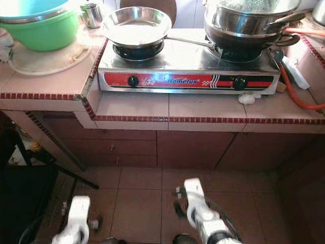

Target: Kitchen organization

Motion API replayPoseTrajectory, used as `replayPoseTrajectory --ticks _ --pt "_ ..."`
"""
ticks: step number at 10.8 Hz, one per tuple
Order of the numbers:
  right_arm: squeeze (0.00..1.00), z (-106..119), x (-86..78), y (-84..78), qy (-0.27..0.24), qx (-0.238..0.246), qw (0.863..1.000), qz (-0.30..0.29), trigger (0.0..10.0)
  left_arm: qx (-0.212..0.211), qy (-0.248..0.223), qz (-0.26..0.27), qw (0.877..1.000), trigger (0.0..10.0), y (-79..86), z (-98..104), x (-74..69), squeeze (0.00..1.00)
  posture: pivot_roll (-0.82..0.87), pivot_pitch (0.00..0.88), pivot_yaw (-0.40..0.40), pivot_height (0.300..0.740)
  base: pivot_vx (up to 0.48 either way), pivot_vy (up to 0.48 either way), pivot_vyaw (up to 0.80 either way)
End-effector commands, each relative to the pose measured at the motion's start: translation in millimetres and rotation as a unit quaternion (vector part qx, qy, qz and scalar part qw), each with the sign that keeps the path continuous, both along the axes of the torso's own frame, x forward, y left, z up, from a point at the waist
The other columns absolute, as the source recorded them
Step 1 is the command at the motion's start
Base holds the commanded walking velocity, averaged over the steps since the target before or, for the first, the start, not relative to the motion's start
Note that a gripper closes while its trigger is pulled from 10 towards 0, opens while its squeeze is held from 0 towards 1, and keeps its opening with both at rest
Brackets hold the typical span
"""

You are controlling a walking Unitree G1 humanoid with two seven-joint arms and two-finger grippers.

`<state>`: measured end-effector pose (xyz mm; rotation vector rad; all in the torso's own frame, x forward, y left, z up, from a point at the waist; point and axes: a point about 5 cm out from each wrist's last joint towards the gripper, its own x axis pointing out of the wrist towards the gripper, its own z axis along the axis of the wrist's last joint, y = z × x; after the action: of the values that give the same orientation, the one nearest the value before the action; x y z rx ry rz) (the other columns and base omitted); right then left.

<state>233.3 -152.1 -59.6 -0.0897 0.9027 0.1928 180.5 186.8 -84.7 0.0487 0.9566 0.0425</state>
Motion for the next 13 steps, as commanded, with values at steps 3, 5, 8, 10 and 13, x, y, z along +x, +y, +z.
replayPoseTrajectory --ticks 3,5,8,10,13 --pt "0.0 -12 -19.8 -9.8 0.045 -0.005 0.999 -0.015 10.0 0.009 0.04 -0.005 0.999 10.0 7.9 -9 -20.6 0.0 -0.03 0.141 0.027 0.74 0.0 0.0 0.0" --pt "0.0 -14 -23.5 -8.8 0.053 -0.008 0.999 0.001 10.0 0.025 0.029 -0.024 0.999 10.0 10.4 -7 -17.2 0.0 -0.04 0.138 0.038 0.74 0.0 0.0 0.0" --pt "0.0 -15 -24.1 -6.2 0.05 -0.002 0.999 0.0 10.0 0.042 0.022 -0.025 0.999 10.0 14.9 -4 -13.1 0.0 -0.04 0.137 0.044 0.74 0.0 0.0 0.0" --pt "0.0 -15 -24.6 -6.3 0.05 -0.002 0.999 0.0 10.0 0.046 0.024 -0.028 0.998 10.0 16.8 -4 -13.2 0.0 -0.04 0.131 0.047 0.74 0.0 0.0 0.0" --pt "0.0 -15 -25.1 -6.4 0.051 -0.003 0.999 0.002 10.0 0.05 0.029 -0.031 0.998 10.0 18.8 -5 -16.3 0.0 -0.04 0.131 0.046 0.74 0.0 0.0 0.0"
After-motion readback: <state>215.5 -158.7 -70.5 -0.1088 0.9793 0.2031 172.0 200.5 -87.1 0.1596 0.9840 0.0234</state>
